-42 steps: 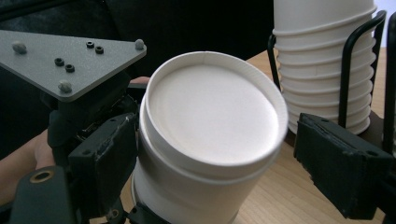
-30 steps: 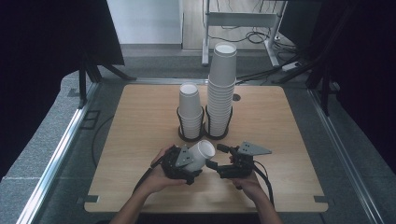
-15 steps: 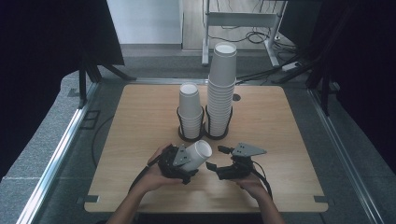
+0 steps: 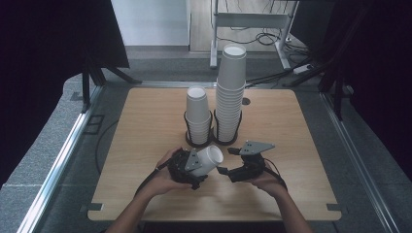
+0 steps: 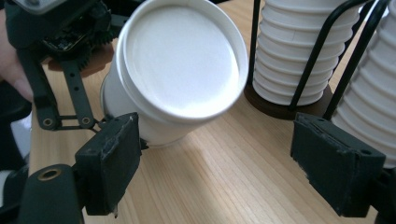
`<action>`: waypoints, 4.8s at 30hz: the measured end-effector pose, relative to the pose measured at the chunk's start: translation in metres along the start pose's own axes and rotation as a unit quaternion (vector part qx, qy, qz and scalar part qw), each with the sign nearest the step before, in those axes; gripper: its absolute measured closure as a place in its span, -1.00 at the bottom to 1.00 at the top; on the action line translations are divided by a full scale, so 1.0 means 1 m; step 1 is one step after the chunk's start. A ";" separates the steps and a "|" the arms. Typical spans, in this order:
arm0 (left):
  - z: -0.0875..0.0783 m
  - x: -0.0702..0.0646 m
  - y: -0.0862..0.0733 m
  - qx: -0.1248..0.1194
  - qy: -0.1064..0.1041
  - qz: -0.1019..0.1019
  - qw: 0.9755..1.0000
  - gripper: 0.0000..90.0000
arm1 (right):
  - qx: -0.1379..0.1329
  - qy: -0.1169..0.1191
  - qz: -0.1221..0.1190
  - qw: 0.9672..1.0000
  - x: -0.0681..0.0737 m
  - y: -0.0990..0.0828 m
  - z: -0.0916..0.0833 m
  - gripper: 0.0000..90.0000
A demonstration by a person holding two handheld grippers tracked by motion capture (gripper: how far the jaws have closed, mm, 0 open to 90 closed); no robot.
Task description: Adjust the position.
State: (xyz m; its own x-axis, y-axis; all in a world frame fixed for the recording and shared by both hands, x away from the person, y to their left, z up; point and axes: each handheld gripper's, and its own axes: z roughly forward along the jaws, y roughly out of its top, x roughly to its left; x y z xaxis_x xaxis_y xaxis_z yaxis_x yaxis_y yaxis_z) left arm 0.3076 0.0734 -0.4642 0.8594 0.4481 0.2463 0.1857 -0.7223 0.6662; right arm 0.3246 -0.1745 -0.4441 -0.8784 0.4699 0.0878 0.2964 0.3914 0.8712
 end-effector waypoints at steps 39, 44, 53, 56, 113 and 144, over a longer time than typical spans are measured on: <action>0.002 -0.004 0.024 0.024 0.034 0.075 0.996 -0.72 | 0.275 0.089 -0.106 0.951 -0.007 0.072 0.021 -0.59; 0.006 -0.010 0.029 0.033 0.037 0.093 0.994 -0.72 | 0.291 0.091 -0.101 0.947 -0.007 0.069 0.025 -0.62; 0.019 -0.025 0.037 0.048 0.042 0.127 0.990 -0.72 | 0.327 0.101 -0.088 0.936 -0.012 0.060 0.028 -0.63; 0.023 -0.029 0.037 0.052 0.045 0.132 0.989 -0.72 | 0.355 0.107 -0.081 0.925 -0.014 0.057 0.032 -0.62; -0.021 -0.015 0.021 -0.050 0.024 0.006 0.998 -1.00 | 0.263 0.102 -0.061 0.958 -0.029 0.035 0.014 -0.49; -0.031 0.007 -0.018 -0.101 -0.010 -0.180 0.978 -0.99 | 0.029 0.019 -0.006 0.999 -0.008 -0.011 0.019 -0.51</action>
State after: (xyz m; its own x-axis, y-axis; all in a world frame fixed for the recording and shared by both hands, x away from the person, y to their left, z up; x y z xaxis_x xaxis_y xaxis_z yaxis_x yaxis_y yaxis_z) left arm 0.2954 0.1061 -0.4523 0.7651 0.6426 -0.0427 0.3825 -0.4001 0.8328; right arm 0.3353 -0.1672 -0.4637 -0.8949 0.4355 0.0974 0.3067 0.4416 0.8431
